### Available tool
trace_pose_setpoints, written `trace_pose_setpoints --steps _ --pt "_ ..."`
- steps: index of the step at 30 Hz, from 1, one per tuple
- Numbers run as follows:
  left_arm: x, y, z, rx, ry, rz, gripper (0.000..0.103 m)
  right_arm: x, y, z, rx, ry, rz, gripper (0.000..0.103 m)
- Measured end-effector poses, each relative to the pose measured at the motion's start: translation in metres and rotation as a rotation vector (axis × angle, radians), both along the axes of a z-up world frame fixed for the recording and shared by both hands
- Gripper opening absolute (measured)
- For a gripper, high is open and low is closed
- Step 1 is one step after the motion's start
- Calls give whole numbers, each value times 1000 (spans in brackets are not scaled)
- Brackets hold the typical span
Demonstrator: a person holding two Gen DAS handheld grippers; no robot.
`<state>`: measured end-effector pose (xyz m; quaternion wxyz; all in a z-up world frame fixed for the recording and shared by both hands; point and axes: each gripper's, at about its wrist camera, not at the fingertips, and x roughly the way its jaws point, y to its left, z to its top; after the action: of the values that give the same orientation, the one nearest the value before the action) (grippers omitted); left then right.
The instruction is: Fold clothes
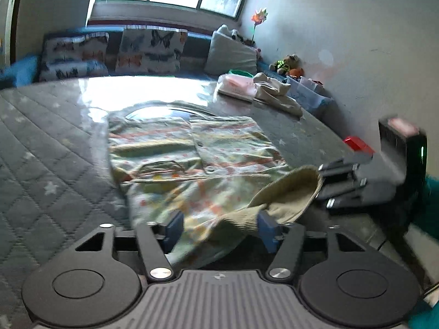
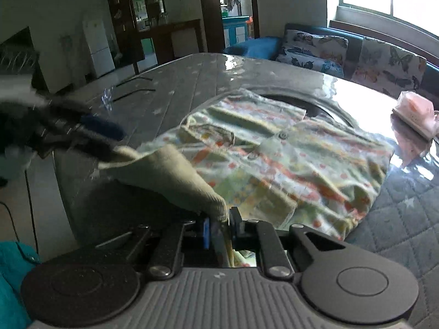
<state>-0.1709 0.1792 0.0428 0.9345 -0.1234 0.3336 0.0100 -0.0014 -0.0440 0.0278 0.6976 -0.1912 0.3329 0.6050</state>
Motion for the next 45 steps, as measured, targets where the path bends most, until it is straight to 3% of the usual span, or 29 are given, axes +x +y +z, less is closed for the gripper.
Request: trace_pose_setpoints --steps 5,13,16,19,21,23,26,30,37,45 --pt "-7 -16 -9 138 -19 -54 73 11 7 3 6 46 -25 13" --pt "-8 -32 -31 291 -12 -88 75 33 9 8 32 147 -97 13" --pt "-2 -39 -42 403 -27 -88 73 37 12 7 35 158 -108 13" --pt "1 -42 -51 490 -39 -105 61 37 13 5 30 148 -110 14" --pt "3 -43 -56 530 -42 -125 41 34 13 4 25 128 -111 20" --pt "3 -41 -59 536 -37 -135 22 29 11 2 14 91 -109 26" --pt "-1 -39 -58 528 -53 -133 12 18 6 -3 -1 38 -84 26" --pt "-8 -39 -49 503 -81 -140 9 -2 -5 -11 -8 -2 -36 10" --pt "-27 -49 -28 487 -120 -187 7 -21 -34 0 34 -24 -16 8" --pt "-74 -67 6 375 -169 -273 6 -57 -80 35 36 9 72 8"
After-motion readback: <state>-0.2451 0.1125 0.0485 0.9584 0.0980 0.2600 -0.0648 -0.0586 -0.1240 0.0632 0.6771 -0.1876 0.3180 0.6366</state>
